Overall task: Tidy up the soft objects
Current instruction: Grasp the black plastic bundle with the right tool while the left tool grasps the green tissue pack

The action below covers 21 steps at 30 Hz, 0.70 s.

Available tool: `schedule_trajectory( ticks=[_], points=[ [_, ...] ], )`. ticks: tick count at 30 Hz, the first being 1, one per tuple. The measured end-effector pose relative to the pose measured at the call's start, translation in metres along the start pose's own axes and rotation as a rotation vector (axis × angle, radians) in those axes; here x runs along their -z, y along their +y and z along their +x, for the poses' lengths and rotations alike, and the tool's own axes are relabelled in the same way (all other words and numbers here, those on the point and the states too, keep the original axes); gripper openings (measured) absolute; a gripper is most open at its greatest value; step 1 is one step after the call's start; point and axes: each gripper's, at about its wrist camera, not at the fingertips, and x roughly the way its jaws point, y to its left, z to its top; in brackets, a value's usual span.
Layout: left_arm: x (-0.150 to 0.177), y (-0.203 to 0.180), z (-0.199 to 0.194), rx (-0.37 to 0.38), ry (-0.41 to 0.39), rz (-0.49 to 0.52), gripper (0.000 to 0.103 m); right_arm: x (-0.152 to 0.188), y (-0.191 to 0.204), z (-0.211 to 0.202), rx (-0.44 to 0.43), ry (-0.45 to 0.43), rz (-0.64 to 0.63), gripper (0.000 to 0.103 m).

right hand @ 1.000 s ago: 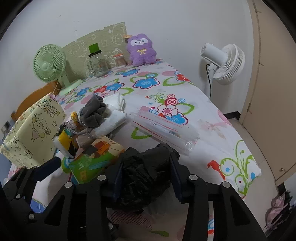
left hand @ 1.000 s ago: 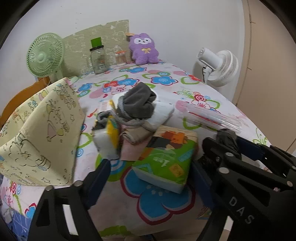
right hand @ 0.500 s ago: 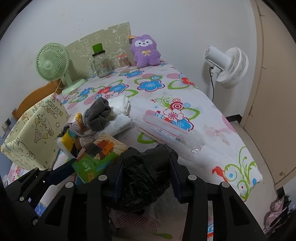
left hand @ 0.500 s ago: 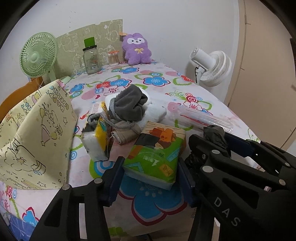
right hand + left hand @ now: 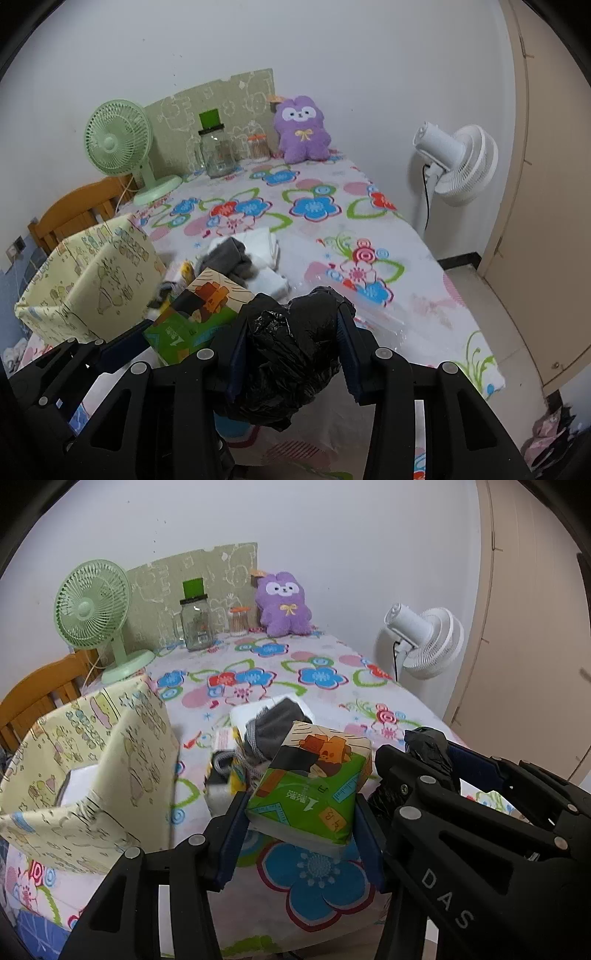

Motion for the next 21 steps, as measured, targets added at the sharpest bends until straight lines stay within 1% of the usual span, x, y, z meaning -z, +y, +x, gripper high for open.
schedule_trajectory(
  ticks=[12, 21],
  points=[
    [-0.022, 0.013, -0.022, -0.013, -0.050, -0.025, 0.056, -0.027, 0.016, -0.019, -0.010, -0.057, -0.025, 0.046],
    [-0.037, 0.030, -0.040, -0.043, -0.090, -0.042, 0.056, -0.046, 0.035, -0.032, -0.031, -0.103, -0.054, 0.046]
  ],
)
